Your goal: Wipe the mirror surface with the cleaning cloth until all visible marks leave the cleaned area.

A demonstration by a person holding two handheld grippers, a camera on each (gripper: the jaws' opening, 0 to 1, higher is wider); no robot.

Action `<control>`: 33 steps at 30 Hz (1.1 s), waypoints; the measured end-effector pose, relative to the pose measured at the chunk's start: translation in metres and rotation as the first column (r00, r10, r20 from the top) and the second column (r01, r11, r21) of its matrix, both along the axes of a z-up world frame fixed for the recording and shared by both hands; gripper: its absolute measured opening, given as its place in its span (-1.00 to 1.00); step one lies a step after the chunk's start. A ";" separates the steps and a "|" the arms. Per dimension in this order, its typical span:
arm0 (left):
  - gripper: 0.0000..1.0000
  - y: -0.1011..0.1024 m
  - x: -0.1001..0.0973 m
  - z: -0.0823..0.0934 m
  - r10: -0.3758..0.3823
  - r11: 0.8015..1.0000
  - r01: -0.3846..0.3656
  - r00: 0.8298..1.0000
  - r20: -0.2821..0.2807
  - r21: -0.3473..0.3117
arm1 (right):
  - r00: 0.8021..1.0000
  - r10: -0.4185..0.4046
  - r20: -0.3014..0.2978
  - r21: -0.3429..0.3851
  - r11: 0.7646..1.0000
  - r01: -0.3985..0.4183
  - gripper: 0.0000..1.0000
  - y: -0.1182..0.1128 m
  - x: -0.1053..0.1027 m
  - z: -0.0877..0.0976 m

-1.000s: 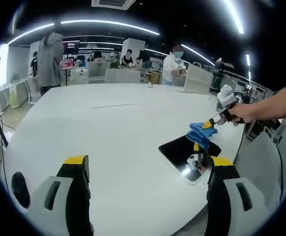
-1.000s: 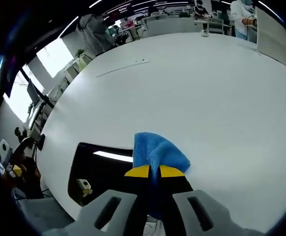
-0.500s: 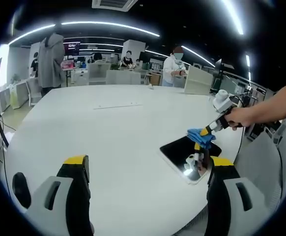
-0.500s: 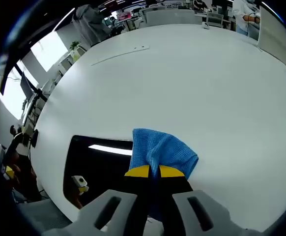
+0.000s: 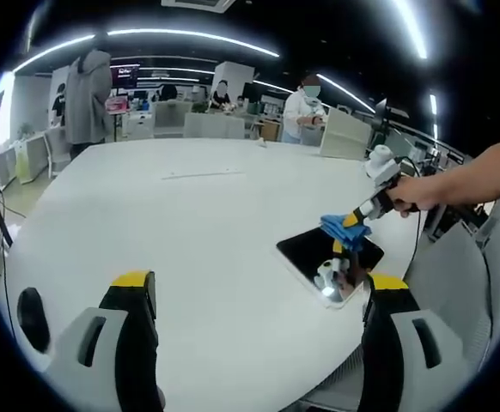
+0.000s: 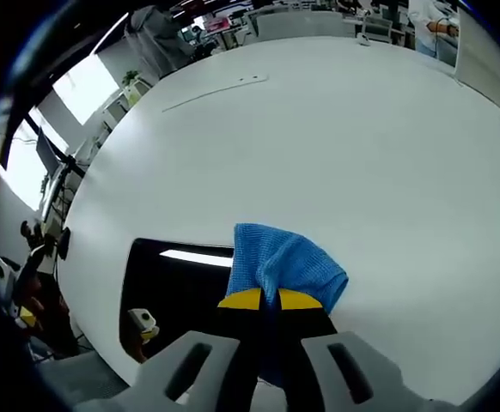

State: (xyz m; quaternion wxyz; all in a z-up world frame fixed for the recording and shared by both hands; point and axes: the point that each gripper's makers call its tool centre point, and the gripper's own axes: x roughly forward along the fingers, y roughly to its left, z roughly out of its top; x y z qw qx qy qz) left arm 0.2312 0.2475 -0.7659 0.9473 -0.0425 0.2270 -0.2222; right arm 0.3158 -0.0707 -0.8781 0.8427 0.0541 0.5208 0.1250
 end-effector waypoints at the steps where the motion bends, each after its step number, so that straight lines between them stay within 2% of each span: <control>1: 0.98 0.002 0.002 -0.001 0.003 1.000 -0.003 1.000 0.000 -0.004 | 1.000 0.005 -0.002 0.001 1.000 -0.005 -1.00 0.003 0.000 0.000; 10: 0.98 0.000 0.004 -0.010 -0.017 1.000 0.017 1.000 -0.013 -0.015 | 0.999 0.041 -0.010 0.008 0.999 -0.041 -1.00 0.030 0.001 0.000; 20: 0.98 -0.005 0.001 -0.011 -0.023 1.000 0.023 0.999 -0.023 -0.021 | 0.997 0.082 -0.013 0.021 0.996 -0.082 -1.00 0.064 0.004 0.000; 33: 0.98 0.002 -0.003 -0.011 -0.025 1.000 0.025 0.999 -0.026 -0.012 | 0.990 0.141 -0.014 0.017 0.990 -0.141 -1.00 0.098 0.006 0.000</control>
